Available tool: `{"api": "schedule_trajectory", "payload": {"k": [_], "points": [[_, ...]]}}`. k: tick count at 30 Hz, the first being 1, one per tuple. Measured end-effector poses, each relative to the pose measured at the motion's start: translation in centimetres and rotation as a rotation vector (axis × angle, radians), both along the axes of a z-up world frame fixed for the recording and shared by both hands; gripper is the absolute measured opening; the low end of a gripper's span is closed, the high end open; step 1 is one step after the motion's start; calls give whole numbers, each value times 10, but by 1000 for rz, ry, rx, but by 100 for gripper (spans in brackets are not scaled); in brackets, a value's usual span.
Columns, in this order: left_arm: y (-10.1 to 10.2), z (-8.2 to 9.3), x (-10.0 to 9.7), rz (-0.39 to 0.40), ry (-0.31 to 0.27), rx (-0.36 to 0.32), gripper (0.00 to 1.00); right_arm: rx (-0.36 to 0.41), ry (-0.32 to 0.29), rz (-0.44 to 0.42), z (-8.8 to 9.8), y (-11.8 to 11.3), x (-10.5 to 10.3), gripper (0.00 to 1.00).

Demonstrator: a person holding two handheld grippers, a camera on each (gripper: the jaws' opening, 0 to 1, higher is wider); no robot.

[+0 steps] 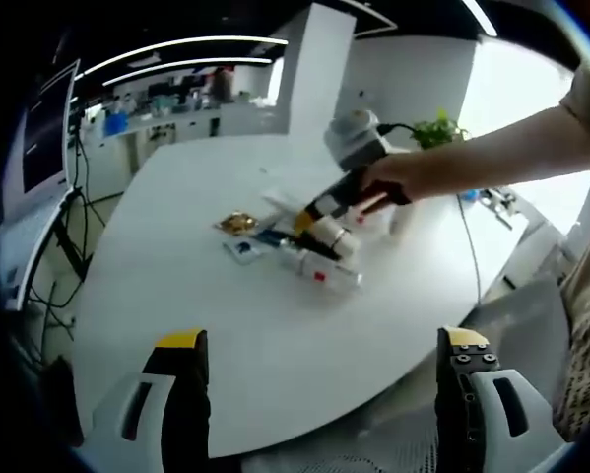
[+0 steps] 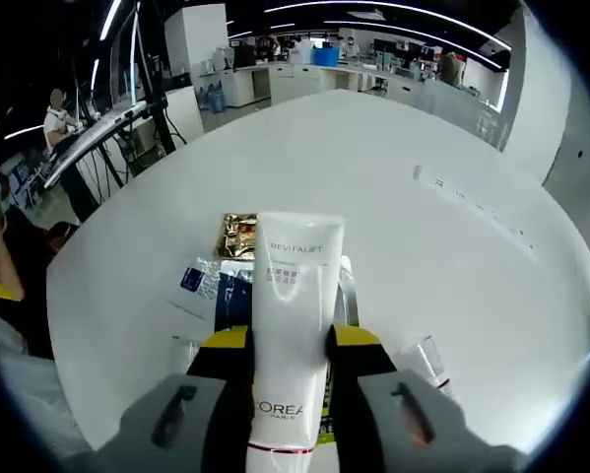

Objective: Arrange the skincare products in the storage area until every visible bottle or jar stands upright without overlapping.

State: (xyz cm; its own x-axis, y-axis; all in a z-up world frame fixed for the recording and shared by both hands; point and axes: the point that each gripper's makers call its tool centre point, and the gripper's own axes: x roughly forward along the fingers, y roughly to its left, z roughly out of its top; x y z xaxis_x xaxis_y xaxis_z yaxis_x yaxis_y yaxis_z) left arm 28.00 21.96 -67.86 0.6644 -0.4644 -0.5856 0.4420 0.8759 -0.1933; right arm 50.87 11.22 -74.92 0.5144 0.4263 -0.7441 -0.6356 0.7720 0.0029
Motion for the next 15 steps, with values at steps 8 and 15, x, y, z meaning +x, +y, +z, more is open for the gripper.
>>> {"api": "schedule_trajectory", "payload": {"k": [8, 15], "points": [[-1, 0, 0, -7, -2, 10, 94, 69, -48, -17, 24, -4, -10, 26], [-5, -2, -3, -36, 8, 30, 94, 128, -90, -33, 44, -13, -26, 26]]}}
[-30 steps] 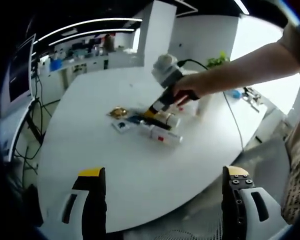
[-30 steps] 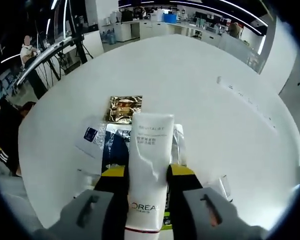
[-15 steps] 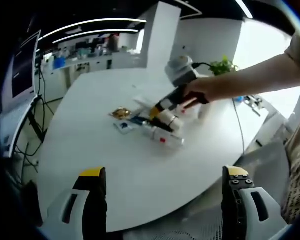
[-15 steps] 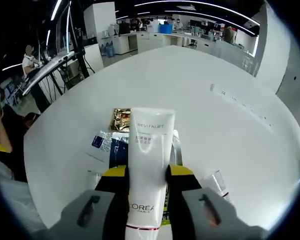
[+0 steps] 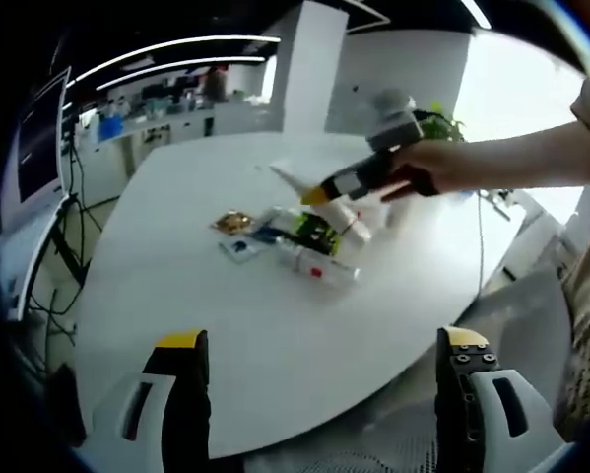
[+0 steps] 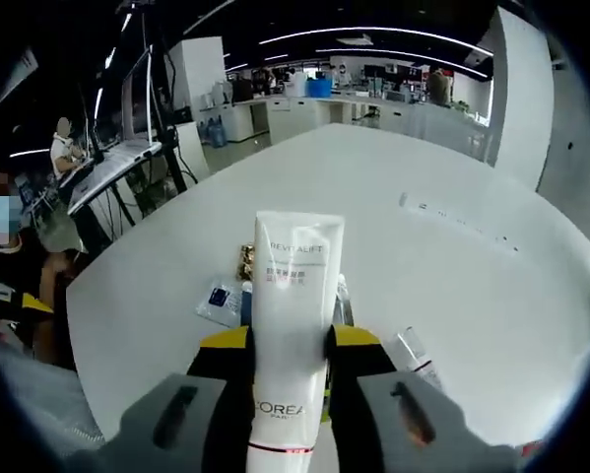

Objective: Arrange the skincare products in the storage area until every visible bottle or jar stands upright without overlapping.

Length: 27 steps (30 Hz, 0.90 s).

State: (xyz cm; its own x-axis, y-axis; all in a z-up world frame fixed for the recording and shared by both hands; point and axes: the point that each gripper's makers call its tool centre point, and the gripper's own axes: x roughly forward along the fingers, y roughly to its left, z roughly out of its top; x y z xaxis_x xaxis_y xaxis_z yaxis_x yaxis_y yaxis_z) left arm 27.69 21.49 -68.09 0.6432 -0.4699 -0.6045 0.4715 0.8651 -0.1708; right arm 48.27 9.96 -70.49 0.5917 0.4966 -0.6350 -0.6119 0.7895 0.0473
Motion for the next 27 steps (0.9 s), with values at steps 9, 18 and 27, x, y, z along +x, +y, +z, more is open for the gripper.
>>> {"api": "schedule_trajectory", "payload": {"k": [9, 18, 27], "points": [[-5, -1, -3, -41, 6, 32, 94, 92, -58, -28, 35, -15, -24, 26], [-8, 5, -7, -53, 8, 36, 94, 176, -107, -27, 70, -16, -59, 26], [-31, 27, -4, -111, -40, 30, 94, 237, -175, -4, 104, -7, -94, 26]]}}
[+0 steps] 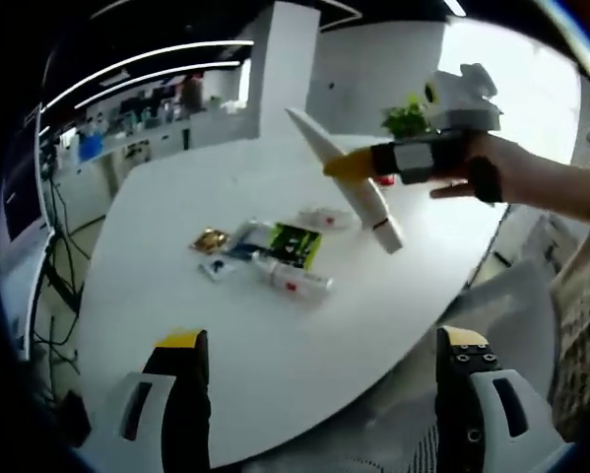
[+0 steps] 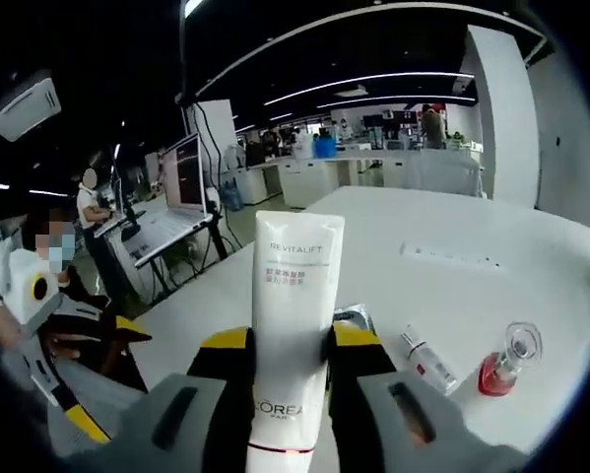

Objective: Arrange the skincare products in the storage area until every visible bottle or jar stands upright without overlapping.

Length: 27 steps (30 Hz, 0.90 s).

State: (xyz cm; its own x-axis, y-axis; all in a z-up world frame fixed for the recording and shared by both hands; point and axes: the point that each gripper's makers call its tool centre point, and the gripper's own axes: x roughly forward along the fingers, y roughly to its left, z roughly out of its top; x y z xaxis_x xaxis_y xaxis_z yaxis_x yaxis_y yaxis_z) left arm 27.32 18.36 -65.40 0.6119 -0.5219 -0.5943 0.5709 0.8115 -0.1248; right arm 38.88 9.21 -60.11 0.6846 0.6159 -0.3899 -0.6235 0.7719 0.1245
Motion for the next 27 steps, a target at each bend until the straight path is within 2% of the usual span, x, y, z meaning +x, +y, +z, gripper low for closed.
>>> {"api": "schedule_trajectory", "payload": {"k": [8, 15, 27], "points": [[-17, 15, 8, -48, -38, -10, 94, 25, -31, -6, 14, -2, -18, 26], [-36, 30, 20, -60, -65, -61, 94, 46, -62, -10, 28, 1, -32, 26], [-65, 45, 28, -139, -123, -45, 91, 82, -146, -12, 57, 8, -49, 26]]}}
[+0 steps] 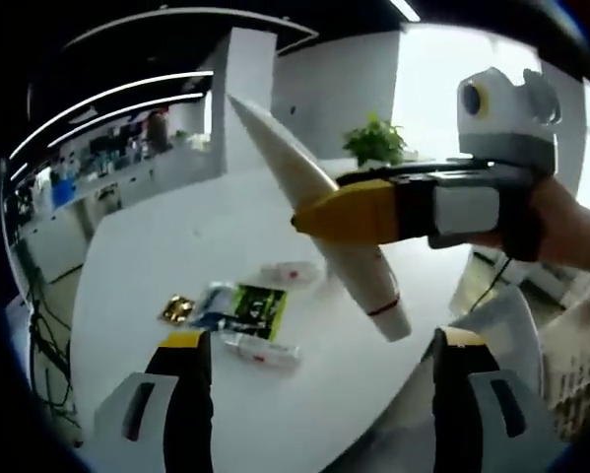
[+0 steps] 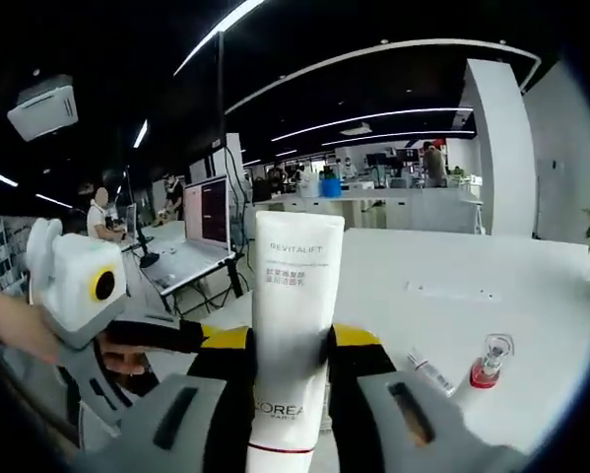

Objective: Arrange the skincare products in the storage area until every visible bottle or jar stands upright without overlapping.

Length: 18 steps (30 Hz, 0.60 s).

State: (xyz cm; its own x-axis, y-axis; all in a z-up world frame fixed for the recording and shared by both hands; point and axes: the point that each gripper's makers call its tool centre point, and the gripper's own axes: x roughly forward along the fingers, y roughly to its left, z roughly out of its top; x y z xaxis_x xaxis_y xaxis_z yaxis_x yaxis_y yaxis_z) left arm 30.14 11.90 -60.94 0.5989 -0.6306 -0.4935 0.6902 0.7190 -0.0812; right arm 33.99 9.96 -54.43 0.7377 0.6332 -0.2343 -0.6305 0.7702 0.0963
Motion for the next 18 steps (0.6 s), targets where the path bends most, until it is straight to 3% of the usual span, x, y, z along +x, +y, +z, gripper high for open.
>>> {"api": "schedule_trajectory", "payload": {"k": [8, 18], "points": [[-11, 12, 2, -41, -46, 1, 86, 16, -9, 1, 3, 4, -5, 26], [-12, 21, 7, -38, -67, -20, 81, 28, -15, 19, 10, 10, -7, 26]]}}
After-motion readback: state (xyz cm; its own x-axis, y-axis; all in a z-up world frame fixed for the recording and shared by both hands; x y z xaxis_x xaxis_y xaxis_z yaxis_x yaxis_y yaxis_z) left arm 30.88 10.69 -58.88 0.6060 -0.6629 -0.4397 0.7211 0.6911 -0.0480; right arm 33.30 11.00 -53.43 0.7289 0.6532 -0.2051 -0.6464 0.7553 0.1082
